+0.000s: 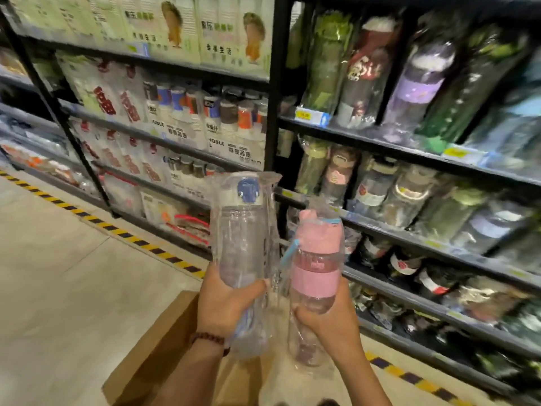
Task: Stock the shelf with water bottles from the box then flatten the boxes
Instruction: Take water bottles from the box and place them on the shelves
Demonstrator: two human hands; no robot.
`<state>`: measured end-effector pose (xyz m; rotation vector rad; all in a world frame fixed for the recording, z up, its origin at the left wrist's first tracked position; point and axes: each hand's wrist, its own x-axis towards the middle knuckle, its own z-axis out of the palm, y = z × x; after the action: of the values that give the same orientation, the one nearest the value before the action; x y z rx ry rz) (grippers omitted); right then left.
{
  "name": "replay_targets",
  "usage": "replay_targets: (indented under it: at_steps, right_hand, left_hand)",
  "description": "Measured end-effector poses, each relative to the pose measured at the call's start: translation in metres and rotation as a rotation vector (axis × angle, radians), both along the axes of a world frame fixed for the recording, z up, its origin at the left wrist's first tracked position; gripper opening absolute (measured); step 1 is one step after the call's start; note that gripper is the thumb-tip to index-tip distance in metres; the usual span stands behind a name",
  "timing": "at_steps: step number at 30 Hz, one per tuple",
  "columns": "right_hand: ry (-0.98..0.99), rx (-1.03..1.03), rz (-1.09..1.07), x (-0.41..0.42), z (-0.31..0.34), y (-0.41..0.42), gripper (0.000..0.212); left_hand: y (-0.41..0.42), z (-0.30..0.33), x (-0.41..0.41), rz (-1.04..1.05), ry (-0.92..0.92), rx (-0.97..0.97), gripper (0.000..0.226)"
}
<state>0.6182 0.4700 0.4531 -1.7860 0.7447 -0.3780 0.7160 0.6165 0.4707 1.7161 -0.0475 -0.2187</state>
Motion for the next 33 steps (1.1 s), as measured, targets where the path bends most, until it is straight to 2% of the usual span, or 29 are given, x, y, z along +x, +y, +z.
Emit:
replay_targets:
  at_steps: [3,4,7,9,12,16,24,33]
  right_hand:
    - [-0.028,-0.022,-0.125,-0.033,0.008,-0.028,0.076]
    - [-0.038,-0.031,-0.166,-0.045,0.009,-0.039,0.075]
    - [-0.057,-0.054,-0.282,-0.079,0.014,-0.072,0.075]
    - [-0.058,-0.073,-0.343,-0.105,0.016,-0.098,0.075]
    - [-0.031,-0.112,-0.423,-0.148,0.021,-0.141,0.072]
    - [-0.013,-0.15,-0.549,-0.215,0.023,-0.202,0.068]
    - [-0.017,-0.181,-0.761,-0.335,0.019,-0.294,0.068]
    - [-0.025,-0.111,-0.915,-0.382,0.01,-0.368,0.068]
  left_hand:
    - [-0.04,0.007,-0.019,-0.122,0.022,-0.014,0.084]
    - [-0.054,0.009,-0.026,-0.159,0.023,-0.023,0.084]
    - [-0.099,0.015,-0.052,-0.261,0.0,-0.041,0.063]
    - [-0.134,0.02,-0.072,-0.331,-0.007,-0.06,0.059]
    - [-0.189,0.026,-0.104,-0.428,-0.004,-0.079,0.058]
    - [-0.265,0.031,-0.158,-0.537,0.006,-0.107,0.077]
    - [-0.382,0.027,-0.261,-0.71,-0.04,-0.046,0.063]
    - [-0.487,0.022,-0.303,-0.877,-0.077,0.006,0.062]
